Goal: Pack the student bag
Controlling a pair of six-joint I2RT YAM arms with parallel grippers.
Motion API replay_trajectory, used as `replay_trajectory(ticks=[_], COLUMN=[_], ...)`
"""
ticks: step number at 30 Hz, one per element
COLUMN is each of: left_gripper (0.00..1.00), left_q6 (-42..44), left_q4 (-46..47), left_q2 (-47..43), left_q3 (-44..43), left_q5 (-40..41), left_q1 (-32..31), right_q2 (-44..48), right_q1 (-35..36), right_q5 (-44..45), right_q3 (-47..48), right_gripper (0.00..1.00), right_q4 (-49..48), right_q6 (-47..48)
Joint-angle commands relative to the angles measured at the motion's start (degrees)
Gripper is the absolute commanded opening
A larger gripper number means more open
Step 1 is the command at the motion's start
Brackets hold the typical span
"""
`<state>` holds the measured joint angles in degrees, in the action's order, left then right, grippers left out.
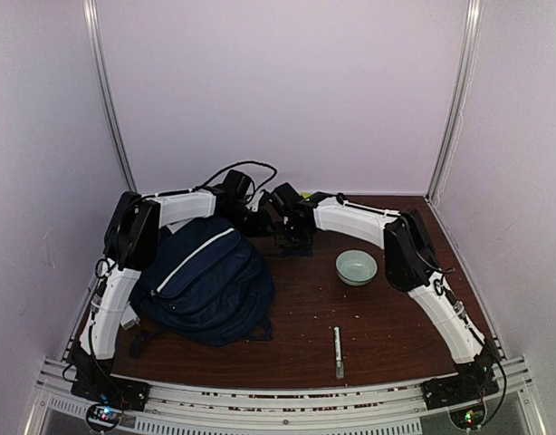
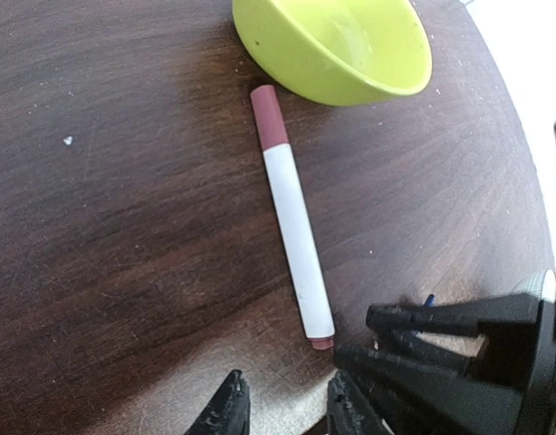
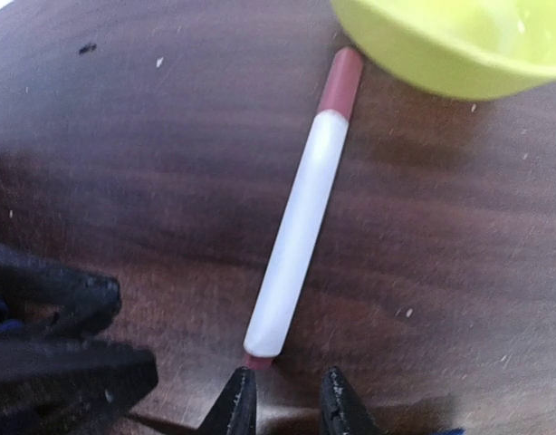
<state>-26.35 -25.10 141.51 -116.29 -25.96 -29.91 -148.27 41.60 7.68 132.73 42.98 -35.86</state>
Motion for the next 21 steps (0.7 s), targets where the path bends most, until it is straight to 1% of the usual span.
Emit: replay_trajectory(ticks=[1,3,4,7,8,9,13,15,17,18,21], left_gripper=[0.33,0.34,0.34,0.34,0.35,0.36,0.38,0.39,0.4,0.4,0.41], left_q6=[1.5,1.3,1.2,1.7,1.7,1.7,1.6,1.7,2.0,2.2,2.4], left_q4=[-0.6,-0.5,-0.4,-0.6,-0.7,-0.7,-1.0,-1.5,-2.1,-2.2,-2.9], left_q2=[-1.5,-1.2,-1.1,-1.1,-1.1,-1.1,-0.5,-0.3,-0.6,-0.6,-0.8], left_q3=[-0.3,-0.5,-0.4,-0.3,-0.2,-0.1,-0.7,-1.3,-1.3,-1.3,-1.4], left_q5=[-0.8,-1.1,-1.3,-1.3,-1.4,-1.3,-1.2,-1.6,-1.5,-1.4,-1.1], left_q1=[2.0,2.0,2.0,2.2,2.3,2.4,2.6,2.6,2.6,2.6,2.6], right_q2=[2.9,2.7,2.5,1.3,1.1,0.9,-0.2,-1.5,-3.0,-3.2,-3.3], right_q1=[-0.9,-0.9,-0.9,-0.8,-0.7,-0.2,1.4,2.3,3.2,3.2,3.4], right_q5=[1.3,2.2,3.1,4.4,4.4,5.5,9.2,12.3,14.7,14.8,18.1], right_q3=[2.6,3.6,3.7,3.6,3.8,4.1,5.6,7.4,9.6,10.0,10.2], right_gripper=[0.27,0.31,0.34,0.55,0.59,0.6,0.56,0.55,0.43,0.39,0.32], right_q4=[-2.5,-2.7,-2.5,-0.5,0.1,0.5,0.7,0.9,0.9,1.0,1.5], right_q6=[0.4,0.2,0.2,0.2,0.5,1.0,3.8,7.7,14.2,15.2,19.5])
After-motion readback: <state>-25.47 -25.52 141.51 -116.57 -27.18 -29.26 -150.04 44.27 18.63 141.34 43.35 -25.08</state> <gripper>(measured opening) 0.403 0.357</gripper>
